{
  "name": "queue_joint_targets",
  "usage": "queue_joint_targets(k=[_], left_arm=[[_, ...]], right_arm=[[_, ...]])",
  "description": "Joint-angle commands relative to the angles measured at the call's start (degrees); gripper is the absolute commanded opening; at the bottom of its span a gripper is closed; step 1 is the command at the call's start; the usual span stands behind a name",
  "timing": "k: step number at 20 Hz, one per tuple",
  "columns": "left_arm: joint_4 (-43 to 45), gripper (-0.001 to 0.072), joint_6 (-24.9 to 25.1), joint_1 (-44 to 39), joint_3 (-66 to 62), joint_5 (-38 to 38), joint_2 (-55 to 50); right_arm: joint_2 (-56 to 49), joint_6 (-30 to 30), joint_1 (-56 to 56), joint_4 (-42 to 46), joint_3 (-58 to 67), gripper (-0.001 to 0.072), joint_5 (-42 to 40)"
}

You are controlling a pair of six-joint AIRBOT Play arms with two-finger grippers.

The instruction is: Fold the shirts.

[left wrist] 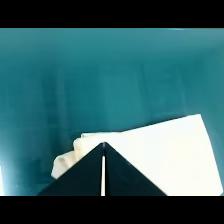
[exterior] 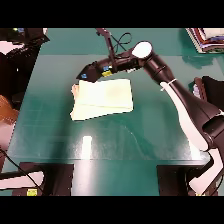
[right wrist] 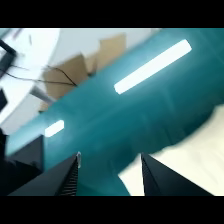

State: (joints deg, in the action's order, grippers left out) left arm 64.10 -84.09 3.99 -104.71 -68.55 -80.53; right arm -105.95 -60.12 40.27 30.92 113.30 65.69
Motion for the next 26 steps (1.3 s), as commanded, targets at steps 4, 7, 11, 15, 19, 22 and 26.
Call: queue_joint_targets(k=[4, 7, 11, 15, 19, 22, 26], left_arm=[[-0.2, 0.0024, 1.2, 0.9, 2.6, -5.5, 0.7], [-0.3, 0.0024, 1.2, 0.9, 5.6, -5.4, 0.7], [-1.1, 0.0024, 1.6, 0.9, 8.6, -5.0, 0.7], [-2.5, 0.0024, 1.6, 0.9, 9.0, -4.1, 0.7], [-3.3, 0.0024, 1.6, 0.9, 9.0, -4.1, 0.7], [-3.3, 0.0024, 1.6, 0.9, 9.0, -5.0, 0.7], [-4.3, 0.0024, 1.6, 0.9, 9.0, -6.3, 0.7]], right_arm=[[8.7, -9.3, -14.0, 19.5, -15.5, 0.0444, 8.0], [11.3, -11.1, -21.1, 19.8, -25.3, 0.0449, 7.3], [11.3, -11.0, -24.9, 19.6, -34.5, 0.0663, 5.3], [10.2, -11.0, -24.8, 10.4, -41.0, 0.0661, -1.3], [3.1, -11.0, -22.1, 2.4, -37.2, 0.0625, -0.6], [-2.4, -11.0, -18.2, -1.0, -30.4, 0.0617, -0.7], [-7.9, -11.0, -14.3, -2.7, -22.0, 0.0340, 0.1]])
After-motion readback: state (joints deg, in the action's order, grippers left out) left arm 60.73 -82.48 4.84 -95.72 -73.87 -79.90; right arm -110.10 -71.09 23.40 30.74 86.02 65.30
